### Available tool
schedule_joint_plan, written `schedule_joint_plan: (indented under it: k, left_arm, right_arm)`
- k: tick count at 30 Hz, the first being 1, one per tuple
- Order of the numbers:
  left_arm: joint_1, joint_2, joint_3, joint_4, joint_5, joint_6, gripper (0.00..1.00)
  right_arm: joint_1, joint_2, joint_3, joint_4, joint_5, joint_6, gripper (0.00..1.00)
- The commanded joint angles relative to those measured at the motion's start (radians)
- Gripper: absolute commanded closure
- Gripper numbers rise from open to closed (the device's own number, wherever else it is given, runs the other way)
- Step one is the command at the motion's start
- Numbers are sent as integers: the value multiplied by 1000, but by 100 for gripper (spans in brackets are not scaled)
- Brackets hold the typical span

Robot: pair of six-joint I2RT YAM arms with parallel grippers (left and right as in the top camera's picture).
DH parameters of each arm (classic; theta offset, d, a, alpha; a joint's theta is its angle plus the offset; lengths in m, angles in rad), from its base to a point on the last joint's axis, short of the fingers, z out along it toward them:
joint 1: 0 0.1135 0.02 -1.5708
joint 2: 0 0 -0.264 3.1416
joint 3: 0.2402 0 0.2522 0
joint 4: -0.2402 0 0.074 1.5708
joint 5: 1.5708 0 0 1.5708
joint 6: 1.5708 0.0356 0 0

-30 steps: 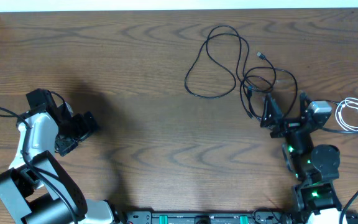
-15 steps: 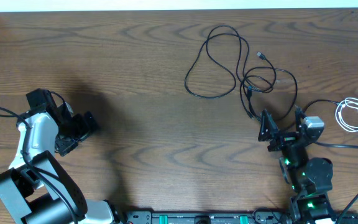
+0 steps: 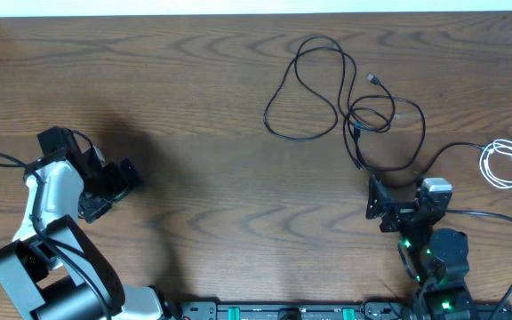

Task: Untangle cables

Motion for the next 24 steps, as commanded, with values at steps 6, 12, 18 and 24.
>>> schedule_joint_plan:
  k: [6,12,18,24]
  left_arm:
    - [1,11,-4,-2,-13,14,2]
    - [0,11,-4,-2,-13,14,2]
    - [0,11,-4,-2,-13,14,2]
    - [1,11,-4,-1,-13,14,2]
  right_arm:
    - [8,-185,-2,-154,1,-121,1]
    - [8,-320,-2,-155,-2,-230,1]
    - [9,-318,-2,-154,-6,-308,1]
    - [-1,-318,-2,-153,-6,-307,1]
